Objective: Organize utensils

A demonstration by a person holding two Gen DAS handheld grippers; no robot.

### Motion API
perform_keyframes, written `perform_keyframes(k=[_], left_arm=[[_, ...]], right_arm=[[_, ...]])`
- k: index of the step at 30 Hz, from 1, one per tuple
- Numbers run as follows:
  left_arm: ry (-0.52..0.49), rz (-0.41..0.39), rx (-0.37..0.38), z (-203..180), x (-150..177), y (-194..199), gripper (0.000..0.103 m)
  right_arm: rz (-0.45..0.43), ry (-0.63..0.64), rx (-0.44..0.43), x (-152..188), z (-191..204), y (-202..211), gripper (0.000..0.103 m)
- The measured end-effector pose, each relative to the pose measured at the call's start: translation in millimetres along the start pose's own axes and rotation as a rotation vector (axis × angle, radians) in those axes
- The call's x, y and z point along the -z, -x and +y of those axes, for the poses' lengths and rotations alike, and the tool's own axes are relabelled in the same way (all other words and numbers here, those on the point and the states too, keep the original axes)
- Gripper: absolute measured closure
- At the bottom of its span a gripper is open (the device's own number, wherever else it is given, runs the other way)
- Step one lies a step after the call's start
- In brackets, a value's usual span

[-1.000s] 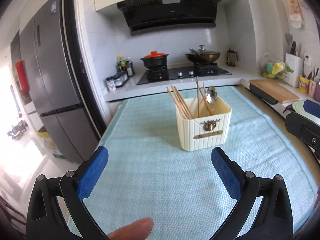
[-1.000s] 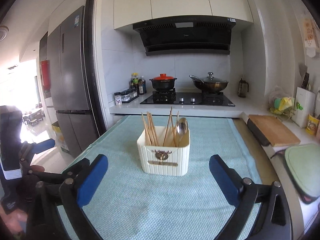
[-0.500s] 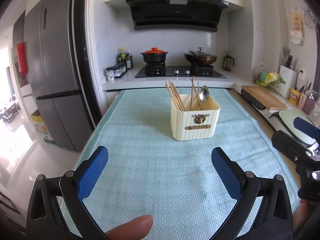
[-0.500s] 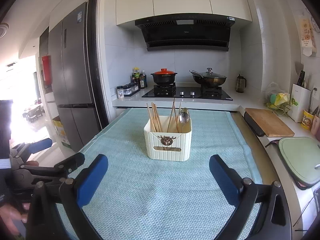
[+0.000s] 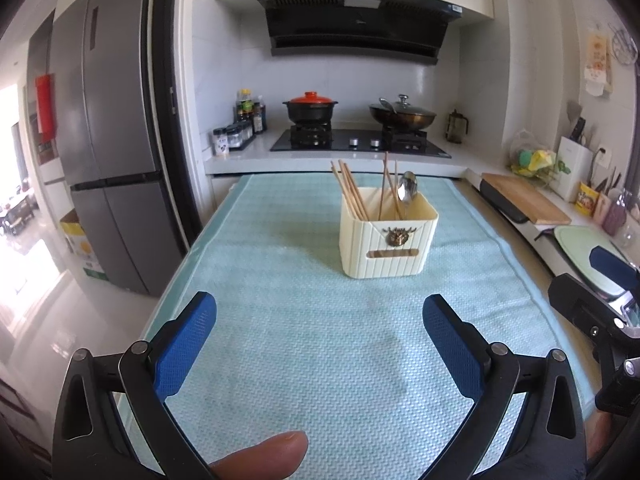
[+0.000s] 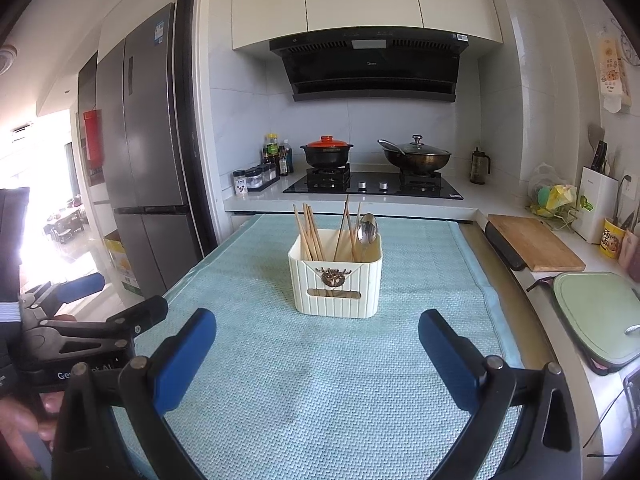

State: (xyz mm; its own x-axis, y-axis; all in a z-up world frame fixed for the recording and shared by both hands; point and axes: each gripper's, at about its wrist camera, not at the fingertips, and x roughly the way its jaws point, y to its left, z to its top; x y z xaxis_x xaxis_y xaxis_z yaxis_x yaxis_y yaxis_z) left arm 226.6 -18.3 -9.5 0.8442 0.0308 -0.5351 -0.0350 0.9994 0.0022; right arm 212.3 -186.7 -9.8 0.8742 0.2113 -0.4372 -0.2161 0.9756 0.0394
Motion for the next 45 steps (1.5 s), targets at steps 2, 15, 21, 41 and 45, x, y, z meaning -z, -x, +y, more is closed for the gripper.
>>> perform_keyframes(k=[2, 15, 21, 41, 45], left_arm=[[0.002, 0.002, 0.007, 0, 0, 1, 0.000], [0.005, -0.011, 0.020, -2, 2, 6, 0.000], [-0.009, -0.022, 0.001, -4, 0, 7, 0.000], [-0.026, -0.007, -0.019, -6, 1, 4, 0.000], [-0.031, -0.004, -0.024, -7, 2, 5, 0.000]], right_arm=[[-0.010, -0.006, -0.003, 0, -2, 2, 0.000], [0.014, -0.013, -0.015, 1, -3, 3, 0.000], [0.033, 0.016, -0.002, 0, 2, 3, 0.000], [0.050, 0.024, 0.017, -2, 6, 4, 0.000], [0.050, 0.028, 0.018, -2, 7, 5, 0.000]])
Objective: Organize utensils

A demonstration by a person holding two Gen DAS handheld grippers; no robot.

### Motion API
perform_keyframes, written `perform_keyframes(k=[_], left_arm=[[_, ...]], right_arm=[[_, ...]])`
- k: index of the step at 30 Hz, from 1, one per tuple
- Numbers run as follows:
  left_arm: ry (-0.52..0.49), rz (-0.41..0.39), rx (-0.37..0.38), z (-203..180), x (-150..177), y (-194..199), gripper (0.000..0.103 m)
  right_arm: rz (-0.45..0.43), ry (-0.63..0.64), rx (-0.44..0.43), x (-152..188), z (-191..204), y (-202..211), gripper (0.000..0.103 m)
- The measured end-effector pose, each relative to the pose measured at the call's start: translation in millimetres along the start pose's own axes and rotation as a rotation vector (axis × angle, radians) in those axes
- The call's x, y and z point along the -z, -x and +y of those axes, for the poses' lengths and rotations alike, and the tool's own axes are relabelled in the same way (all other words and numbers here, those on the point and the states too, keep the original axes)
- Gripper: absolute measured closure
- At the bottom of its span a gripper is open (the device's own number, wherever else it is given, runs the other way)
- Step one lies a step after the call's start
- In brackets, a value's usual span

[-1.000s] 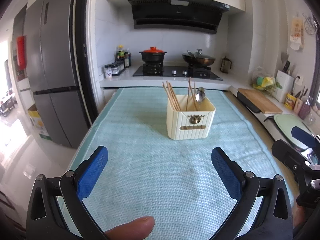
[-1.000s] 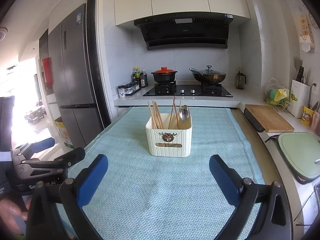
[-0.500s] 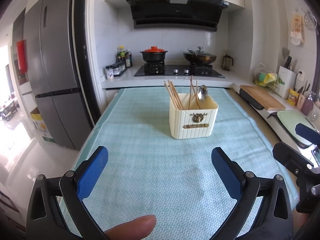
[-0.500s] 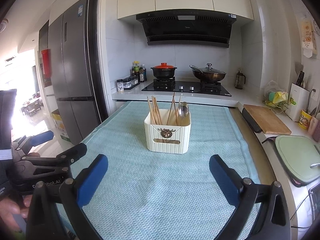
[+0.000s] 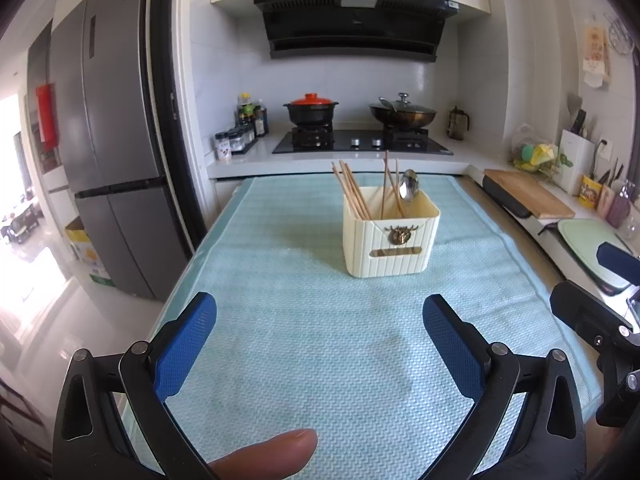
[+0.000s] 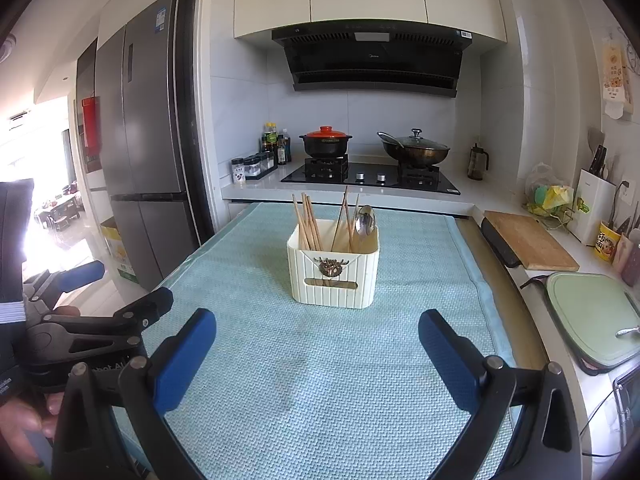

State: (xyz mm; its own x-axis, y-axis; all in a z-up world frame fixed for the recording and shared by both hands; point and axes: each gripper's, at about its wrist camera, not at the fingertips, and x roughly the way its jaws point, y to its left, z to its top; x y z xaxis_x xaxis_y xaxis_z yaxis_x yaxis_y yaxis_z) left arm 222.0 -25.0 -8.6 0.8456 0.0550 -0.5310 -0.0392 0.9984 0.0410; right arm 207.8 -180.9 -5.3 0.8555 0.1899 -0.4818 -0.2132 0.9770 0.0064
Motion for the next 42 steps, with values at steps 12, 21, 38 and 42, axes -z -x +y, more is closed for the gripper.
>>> perform_keyframes(k=[12, 21, 38, 42], left_arm=[[-0.001, 0.006, -0.010, 1.0, 1.1, 0.0, 0.000], [0.004, 0.001, 0.005, 0.7, 0.4, 3.3, 0.000], [0.011, 0.011, 0.016, 1.1, 1.4, -0.7, 0.000], [0.010, 0.017, 0.016, -0.7, 1.4, -3.1, 0.000]], right_arm=[[0.010, 0.000, 0.000, 1.7, 1.3, -0.9, 0.000], [0.009, 0.001, 0.001, 3.2, 1.9, 0.6, 0.000], [0.006, 0.008, 0.001, 1.7, 4.7, 3.5, 0.000], [0.013, 0.005, 0.007, 2.4, 4.1, 1.1, 0.000]])
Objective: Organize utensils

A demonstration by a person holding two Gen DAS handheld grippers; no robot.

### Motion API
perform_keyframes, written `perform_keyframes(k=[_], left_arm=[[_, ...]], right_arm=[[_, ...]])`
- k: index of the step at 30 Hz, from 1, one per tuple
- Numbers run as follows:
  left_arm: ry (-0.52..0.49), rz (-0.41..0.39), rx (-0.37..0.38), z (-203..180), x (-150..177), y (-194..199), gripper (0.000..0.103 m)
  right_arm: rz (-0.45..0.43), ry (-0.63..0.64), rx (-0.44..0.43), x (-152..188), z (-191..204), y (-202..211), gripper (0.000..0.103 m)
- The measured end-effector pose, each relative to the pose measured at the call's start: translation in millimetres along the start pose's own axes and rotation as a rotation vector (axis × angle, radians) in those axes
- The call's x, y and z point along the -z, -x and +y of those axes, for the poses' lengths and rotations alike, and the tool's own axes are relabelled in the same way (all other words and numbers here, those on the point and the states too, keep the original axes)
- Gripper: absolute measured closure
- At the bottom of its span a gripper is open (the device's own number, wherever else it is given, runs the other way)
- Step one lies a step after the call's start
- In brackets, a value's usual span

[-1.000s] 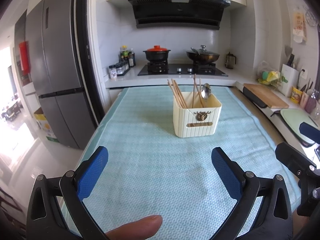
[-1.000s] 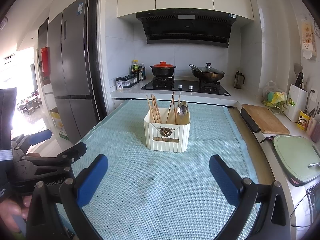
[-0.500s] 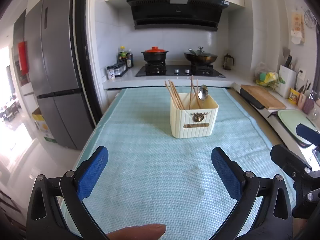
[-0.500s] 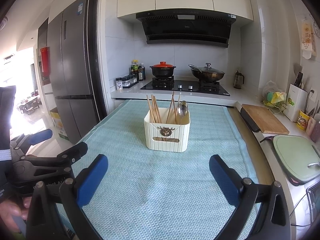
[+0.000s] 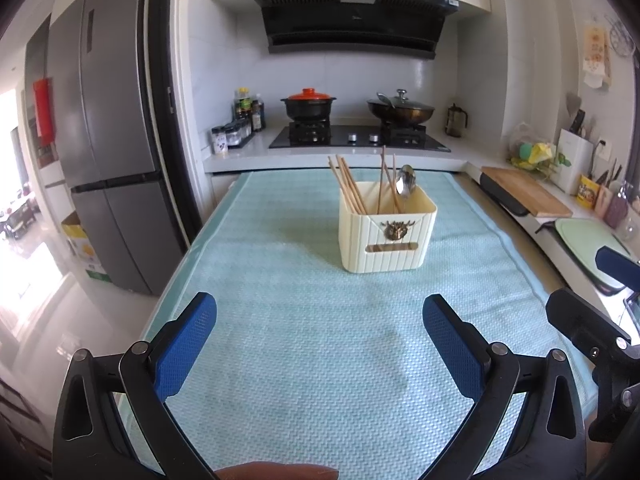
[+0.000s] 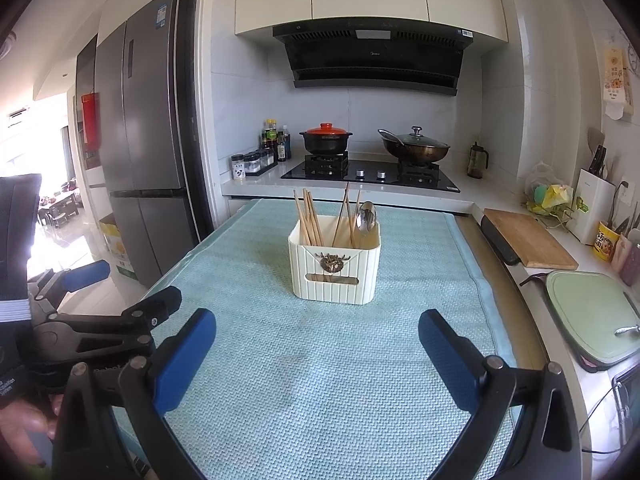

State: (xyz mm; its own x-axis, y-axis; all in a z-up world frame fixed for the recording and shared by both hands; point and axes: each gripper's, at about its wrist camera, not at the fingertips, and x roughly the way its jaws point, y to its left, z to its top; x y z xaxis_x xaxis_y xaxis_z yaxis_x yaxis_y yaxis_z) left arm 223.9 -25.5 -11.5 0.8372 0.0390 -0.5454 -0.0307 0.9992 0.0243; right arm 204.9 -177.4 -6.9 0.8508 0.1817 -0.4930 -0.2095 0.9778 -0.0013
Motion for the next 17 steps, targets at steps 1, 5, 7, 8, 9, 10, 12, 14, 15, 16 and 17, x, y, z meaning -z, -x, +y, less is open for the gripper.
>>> perform_keyframes(k=[1, 5, 7, 8, 9, 10, 12, 14, 15, 16, 17], left_arm=[[0.000, 0.001, 0.000, -0.4, 0.3, -0.6, 0.000], [0.002, 0.005, 0.002, 0.4, -0.8, -3.0, 0.000], [0.001, 0.005, 0.001, 0.9, -0.7, -3.1, 0.000], [0.001, 0.006, 0.002, 1.0, -0.8, -3.3, 0.000], [0.001, 0.006, 0.001, 1.0, -0.6, -3.5, 0.000], [0.000, 0.007, 0.002, 1.1, -0.4, -4.2, 0.000], [0.000, 0.003, 0.007, 1.3, 0.0, -4.1, 0.000], [0.008, -0.001, -0.003, 1.3, 1.0, -3.8, 0.000], [0.013, 0.000, -0.010, 1.6, 1.0, -4.2, 0.000], [0.013, 0.001, -0.010, 1.7, 1.3, -4.7, 0.000], [0.008, 0.001, -0.010, 1.4, 1.7, -5.2, 0.000]], right_arm=[[0.002, 0.000, 0.001, 0.3, -0.1, -0.6, 0.000], [0.007, -0.003, 0.000, 1.0, 0.2, -2.6, 0.000], [0.007, -0.003, 0.000, 0.8, 0.0, -3.1, 0.000], [0.007, -0.003, 0.000, 0.8, 0.1, -3.1, 0.000], [0.008, -0.003, 0.000, 0.9, 0.1, -3.1, 0.000], [0.008, -0.003, 0.000, 0.9, 0.0, -3.3, 0.000], [0.008, -0.004, 0.001, 1.0, 0.4, -3.1, 0.000], [0.012, -0.008, 0.002, 1.3, -0.4, -3.9, 0.000], [0.014, -0.010, 0.002, 1.6, -1.1, -4.8, 0.000], [0.016, -0.012, 0.003, 1.7, -1.8, -5.3, 0.000], [0.018, -0.013, 0.003, 1.7, -2.4, -5.7, 0.000]])
